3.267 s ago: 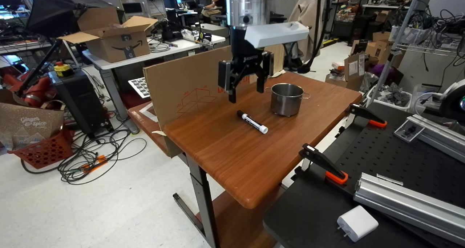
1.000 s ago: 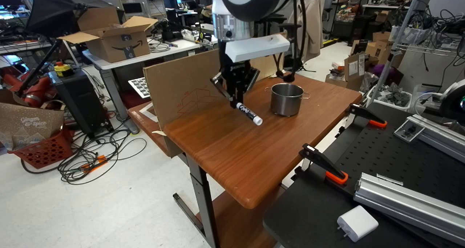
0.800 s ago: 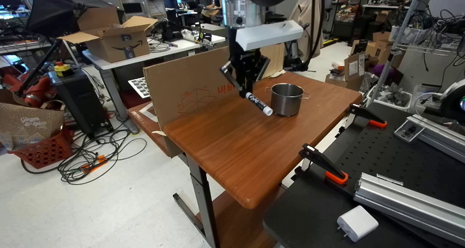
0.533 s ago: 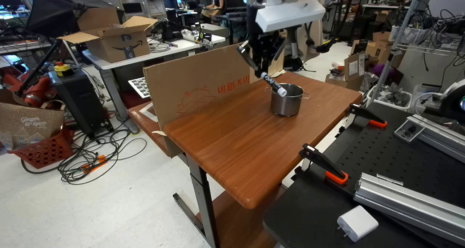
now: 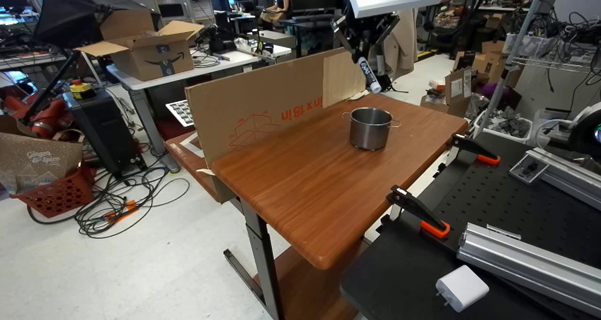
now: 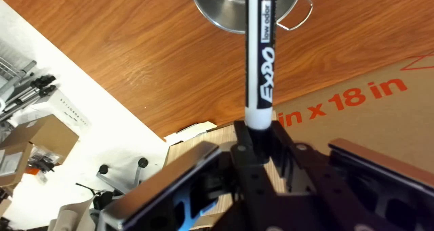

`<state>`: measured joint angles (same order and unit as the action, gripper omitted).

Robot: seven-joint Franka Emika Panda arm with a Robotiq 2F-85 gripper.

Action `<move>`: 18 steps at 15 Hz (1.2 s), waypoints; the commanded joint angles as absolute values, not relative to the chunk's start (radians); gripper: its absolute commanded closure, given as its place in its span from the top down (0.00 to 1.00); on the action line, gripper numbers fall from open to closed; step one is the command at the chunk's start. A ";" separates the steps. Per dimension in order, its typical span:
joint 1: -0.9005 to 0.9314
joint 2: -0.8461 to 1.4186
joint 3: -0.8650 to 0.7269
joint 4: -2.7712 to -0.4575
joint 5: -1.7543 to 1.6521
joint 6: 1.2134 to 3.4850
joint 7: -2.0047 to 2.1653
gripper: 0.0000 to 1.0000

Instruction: Put the marker in the pot

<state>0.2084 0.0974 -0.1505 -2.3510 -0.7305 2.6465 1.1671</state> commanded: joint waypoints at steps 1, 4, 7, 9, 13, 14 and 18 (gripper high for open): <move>0.212 0.110 -0.171 -2.368 -0.844 2.704 1.364 0.05; 0.215 0.145 -0.176 -2.364 -0.930 2.712 1.504 0.05; 0.219 0.180 -0.177 -2.355 -1.011 2.698 1.623 0.05; 0.223 0.206 -0.178 -2.350 -1.071 2.691 1.702 0.05; 0.221 0.252 -0.174 -2.340 -1.148 2.683 1.811 0.05; 0.221 0.263 -0.172 -2.338 -1.158 2.683 1.827 0.05; 0.223 0.304 -0.168 -2.327 -1.183 2.682 1.868 0.05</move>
<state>0.2128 0.2750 -0.1593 -2.3488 -1.1386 2.6733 1.8161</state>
